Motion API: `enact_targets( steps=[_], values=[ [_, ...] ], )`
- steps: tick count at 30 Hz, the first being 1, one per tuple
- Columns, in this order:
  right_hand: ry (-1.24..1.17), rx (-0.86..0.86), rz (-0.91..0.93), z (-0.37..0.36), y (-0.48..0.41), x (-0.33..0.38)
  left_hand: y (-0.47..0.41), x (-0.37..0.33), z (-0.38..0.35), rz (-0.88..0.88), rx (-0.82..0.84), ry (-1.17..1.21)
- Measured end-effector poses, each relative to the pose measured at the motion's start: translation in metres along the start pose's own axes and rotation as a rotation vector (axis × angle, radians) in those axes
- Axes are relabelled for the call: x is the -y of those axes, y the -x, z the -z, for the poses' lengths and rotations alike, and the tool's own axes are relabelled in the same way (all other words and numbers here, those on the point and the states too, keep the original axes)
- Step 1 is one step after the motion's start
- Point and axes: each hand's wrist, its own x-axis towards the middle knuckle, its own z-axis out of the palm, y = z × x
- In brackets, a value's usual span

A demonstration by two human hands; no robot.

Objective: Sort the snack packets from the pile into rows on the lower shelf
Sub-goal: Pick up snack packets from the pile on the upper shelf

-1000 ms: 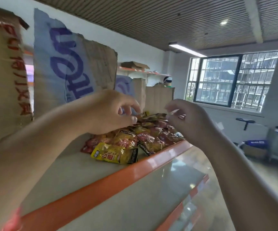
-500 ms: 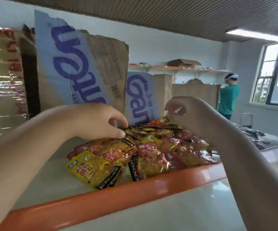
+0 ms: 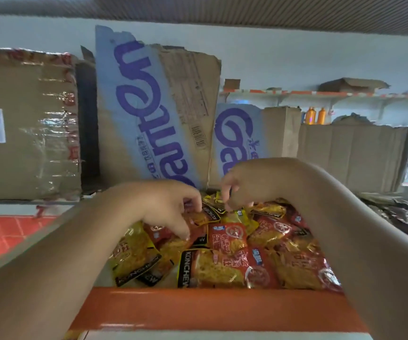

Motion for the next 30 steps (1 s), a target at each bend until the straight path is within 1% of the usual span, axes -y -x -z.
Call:
enact_targets(
  steps=[2, 4, 10, 12, 14, 17, 19, 21, 23, 26, 29, 30],
  values=[
    [0.029, 0.130, -0.014, -0.009, -0.008, 0.005, -0.004, 0.006, -0.006, -0.016, -0.047, 0.073],
    [0.047, 0.175, -0.030, -0.018, -0.010, 0.006, -0.003, 0.007, -0.010, -0.023, -0.041, 0.103],
    [0.136, 0.107, 0.040, -0.033, -0.019, 0.009, 0.002, 0.013, -0.012, -0.073, -0.087, 0.140],
    [0.119, 0.078, 0.032, -0.031, -0.018, 0.003, 0.006, 0.013, -0.010, -0.086, -0.077, 0.149],
    [0.032, -0.010, -0.014, -0.029, -0.013, -0.007, 0.009, 0.012, -0.009, -0.095, -0.068, 0.151],
    [-0.088, -0.238, -0.141, -0.025, -0.005, -0.022, 0.012, 0.011, -0.008, -0.120, -0.075, 0.133],
    [-0.034, -0.317, -0.188, -0.021, -0.004, -0.025, 0.012, 0.010, -0.011, -0.132, -0.067, 0.113],
    [0.036, -0.344, -0.196, -0.020, -0.008, -0.022, 0.011, 0.006, -0.013, -0.129, -0.056, 0.078],
    [0.032, -0.311, -0.192, -0.024, -0.014, -0.019, 0.010, 0.003, -0.014, -0.140, -0.046, 0.054],
    [-0.050, -0.236, -0.197, -0.032, -0.013, -0.019, 0.012, 0.003, -0.012, -0.174, -0.040, 0.116],
    [-0.020, -0.080, -0.220, -0.029, -0.001, -0.022, 0.011, 0.006, -0.012, -0.151, -0.126, 0.211],
    [0.004, -0.022, -0.237, -0.028, 0.003, -0.021, 0.011, 0.006, -0.013, -0.140, -0.166, 0.210]
  ],
)
